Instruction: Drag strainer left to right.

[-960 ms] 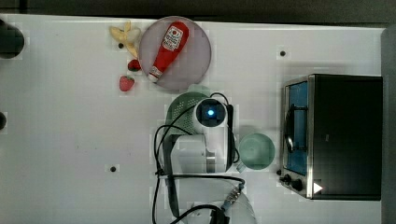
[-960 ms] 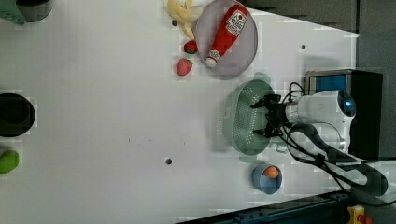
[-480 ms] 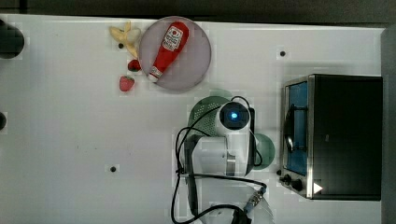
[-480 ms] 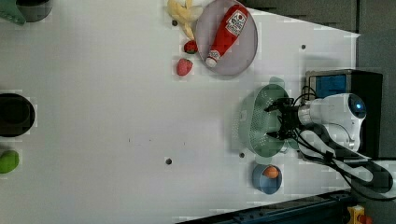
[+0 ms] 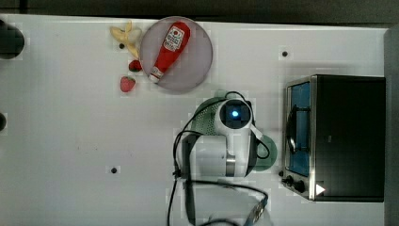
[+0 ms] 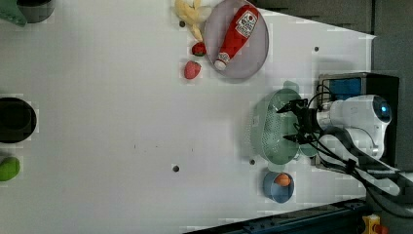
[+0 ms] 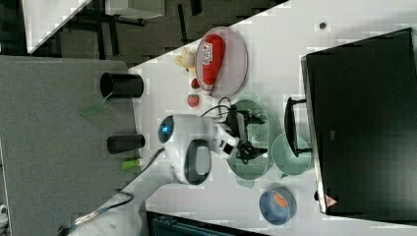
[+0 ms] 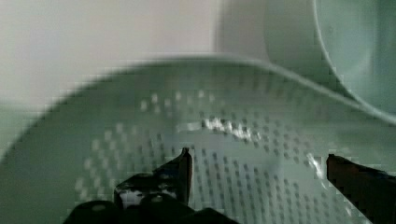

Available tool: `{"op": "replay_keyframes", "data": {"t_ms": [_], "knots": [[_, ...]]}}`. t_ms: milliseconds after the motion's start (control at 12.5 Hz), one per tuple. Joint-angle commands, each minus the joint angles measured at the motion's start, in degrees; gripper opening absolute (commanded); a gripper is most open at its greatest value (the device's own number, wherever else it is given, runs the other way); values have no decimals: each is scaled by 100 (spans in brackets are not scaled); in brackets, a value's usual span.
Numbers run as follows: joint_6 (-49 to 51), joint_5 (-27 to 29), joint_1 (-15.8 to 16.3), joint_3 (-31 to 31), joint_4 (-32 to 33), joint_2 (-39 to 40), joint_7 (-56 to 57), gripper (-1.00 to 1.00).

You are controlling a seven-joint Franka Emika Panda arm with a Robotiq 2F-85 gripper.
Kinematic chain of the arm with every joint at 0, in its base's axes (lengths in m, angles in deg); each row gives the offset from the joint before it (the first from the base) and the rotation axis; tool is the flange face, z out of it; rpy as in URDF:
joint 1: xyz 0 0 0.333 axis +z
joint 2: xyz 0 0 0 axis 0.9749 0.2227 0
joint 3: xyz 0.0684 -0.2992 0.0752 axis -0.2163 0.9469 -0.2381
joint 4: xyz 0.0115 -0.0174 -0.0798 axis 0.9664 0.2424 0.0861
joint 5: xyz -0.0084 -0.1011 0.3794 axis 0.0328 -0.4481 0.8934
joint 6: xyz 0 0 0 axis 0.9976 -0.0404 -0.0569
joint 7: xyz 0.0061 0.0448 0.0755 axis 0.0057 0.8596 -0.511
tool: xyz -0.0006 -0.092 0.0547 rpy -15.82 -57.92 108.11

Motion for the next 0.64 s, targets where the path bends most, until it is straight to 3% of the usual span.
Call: {"op": "replay_keyframes", "data": {"t_ms": [80, 400, 640], "knots": [[615, -45, 43, -292, -198, -1031, 733, 100], [2973, 40, 45, -472, -1031, -2160, 1240, 100], [4450, 807, 42, -335, -1774, -2762, 2470, 100]]}}
